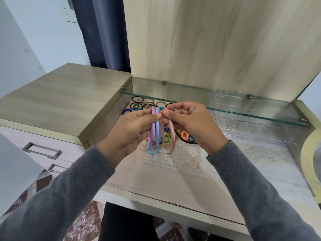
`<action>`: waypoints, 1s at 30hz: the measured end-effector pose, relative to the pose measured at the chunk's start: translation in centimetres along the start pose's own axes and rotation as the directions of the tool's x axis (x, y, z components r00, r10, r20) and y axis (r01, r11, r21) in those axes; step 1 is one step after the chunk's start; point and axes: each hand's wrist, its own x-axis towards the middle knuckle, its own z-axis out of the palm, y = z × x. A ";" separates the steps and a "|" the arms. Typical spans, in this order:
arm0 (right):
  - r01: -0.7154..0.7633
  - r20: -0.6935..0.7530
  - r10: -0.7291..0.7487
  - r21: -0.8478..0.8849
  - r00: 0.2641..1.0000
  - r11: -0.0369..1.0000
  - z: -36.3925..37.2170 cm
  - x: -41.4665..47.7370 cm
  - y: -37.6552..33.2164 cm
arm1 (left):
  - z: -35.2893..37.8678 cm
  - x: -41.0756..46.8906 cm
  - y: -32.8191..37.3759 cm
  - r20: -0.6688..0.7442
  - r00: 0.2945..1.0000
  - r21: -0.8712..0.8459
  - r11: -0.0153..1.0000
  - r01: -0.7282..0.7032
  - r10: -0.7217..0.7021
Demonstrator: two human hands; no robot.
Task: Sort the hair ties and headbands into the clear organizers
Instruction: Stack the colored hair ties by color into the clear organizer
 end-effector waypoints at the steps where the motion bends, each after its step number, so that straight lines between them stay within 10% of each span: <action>1: 0.003 -0.013 -0.003 0.005 1.000 1.000 0.0 0.1 0.1 | 0.1 0.1 -0.1 -0.012 1.000 -0.005 1.000 0.000 0.000; 30: -0.076 -0.002 0.076 0.067 0.997 0.995 -0.2 0.2 -0.2 | 2.1 0.5 0.1 0.012 0.992 -0.124 0.984 0.129 -0.128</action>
